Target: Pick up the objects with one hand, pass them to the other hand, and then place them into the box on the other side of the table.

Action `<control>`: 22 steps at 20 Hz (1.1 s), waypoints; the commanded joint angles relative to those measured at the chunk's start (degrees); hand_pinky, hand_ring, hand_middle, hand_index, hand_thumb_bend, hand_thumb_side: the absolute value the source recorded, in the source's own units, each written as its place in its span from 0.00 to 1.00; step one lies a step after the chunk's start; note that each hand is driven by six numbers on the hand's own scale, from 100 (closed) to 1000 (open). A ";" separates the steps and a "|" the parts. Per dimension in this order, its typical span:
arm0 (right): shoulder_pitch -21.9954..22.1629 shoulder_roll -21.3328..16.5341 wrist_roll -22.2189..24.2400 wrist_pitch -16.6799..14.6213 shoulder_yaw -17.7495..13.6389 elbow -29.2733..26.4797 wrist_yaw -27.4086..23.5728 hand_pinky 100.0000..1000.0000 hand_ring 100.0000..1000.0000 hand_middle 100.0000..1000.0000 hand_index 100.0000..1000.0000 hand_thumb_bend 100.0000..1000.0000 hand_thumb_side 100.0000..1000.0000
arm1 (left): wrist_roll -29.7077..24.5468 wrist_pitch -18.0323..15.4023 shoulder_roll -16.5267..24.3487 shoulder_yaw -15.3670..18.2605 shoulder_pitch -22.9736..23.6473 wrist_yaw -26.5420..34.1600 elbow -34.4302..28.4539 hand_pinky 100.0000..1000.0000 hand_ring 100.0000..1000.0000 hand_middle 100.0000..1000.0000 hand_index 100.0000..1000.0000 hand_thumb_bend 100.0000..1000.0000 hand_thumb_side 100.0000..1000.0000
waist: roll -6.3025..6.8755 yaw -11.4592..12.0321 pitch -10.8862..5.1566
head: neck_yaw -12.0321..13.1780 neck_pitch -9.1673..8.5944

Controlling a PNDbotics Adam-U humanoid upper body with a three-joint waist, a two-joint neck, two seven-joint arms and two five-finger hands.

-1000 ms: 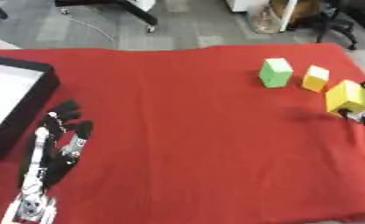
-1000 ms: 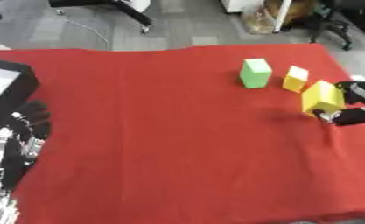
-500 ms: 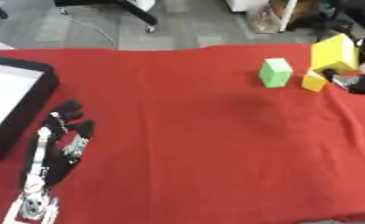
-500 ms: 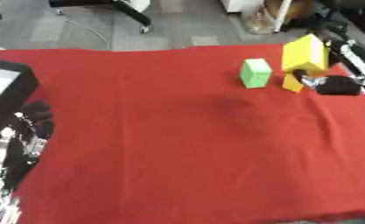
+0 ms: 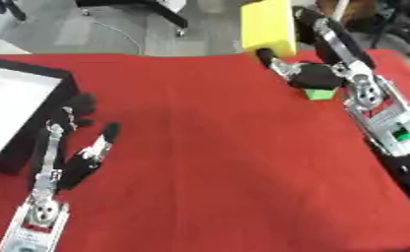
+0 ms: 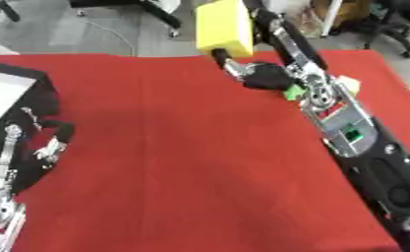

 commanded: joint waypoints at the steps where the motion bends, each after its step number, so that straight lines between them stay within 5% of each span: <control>1: -1.33 3.81 0.13 2.86 4.16 -2.41 -3.07 0.53 0.48 0.33 0.46 0.07 0.34 | -1.38 -1.54 1.44 -1.72 -3.45 -3.03 1.31 0.72 0.78 0.74 0.86 0.56 0.61 | 0.37 -0.02 -1.44 | 0.40 -0.11; 4: -1.99 8.86 0.10 5.87 8.75 -1.56 -6.17 0.53 0.48 0.33 0.46 0.08 0.33 | -2.17 -3.62 2.26 -3.06 -6.34 -6.05 1.83 0.74 0.78 0.74 0.86 0.58 0.58 | 0.07 -0.31 -1.43 | 0.61 -0.11; 5: -2.91 14.56 -0.29 8.94 10.91 -0.08 -9.89 0.53 0.48 0.33 0.46 0.08 0.32 | -1.72 -4.22 2.65 -3.24 -6.79 -9.70 1.70 0.74 0.79 0.75 0.86 0.59 0.56 | -0.26 -1.00 -1.55 | 1.23 -0.11; 7: -4.70 19.94 -1.56 13.51 13.71 1.54 -16.84 0.53 0.48 0.33 0.46 0.09 0.32 | 0.62 -5.22 2.89 -3.97 -7.44 -17.39 1.25 0.75 0.79 0.75 0.86 0.60 0.54 | -0.58 -1.78 -1.60 | 1.78 -0.11; 14: -6.10 20.47 -2.65 21.02 16.69 -1.74 -26.97 0.52 0.47 0.33 0.46 0.10 0.31 | 9.08 -6.63 3.97 -5.34 -8.04 -30.65 -1.79 0.77 0.79 0.76 0.86 0.59 0.51 | -0.68 -2.27 -1.52 | 1.33 -0.11; 22: -4.59 20.80 -5.83 21.80 15.15 -0.16 -26.16 0.52 0.47 0.32 0.46 0.10 0.31 | 13.34 -3.64 3.64 -4.37 -4.71 -29.55 0.41 0.76 0.79 0.76 0.87 0.60 0.51 | -0.65 -2.50 -1.40 | 0.83 -0.11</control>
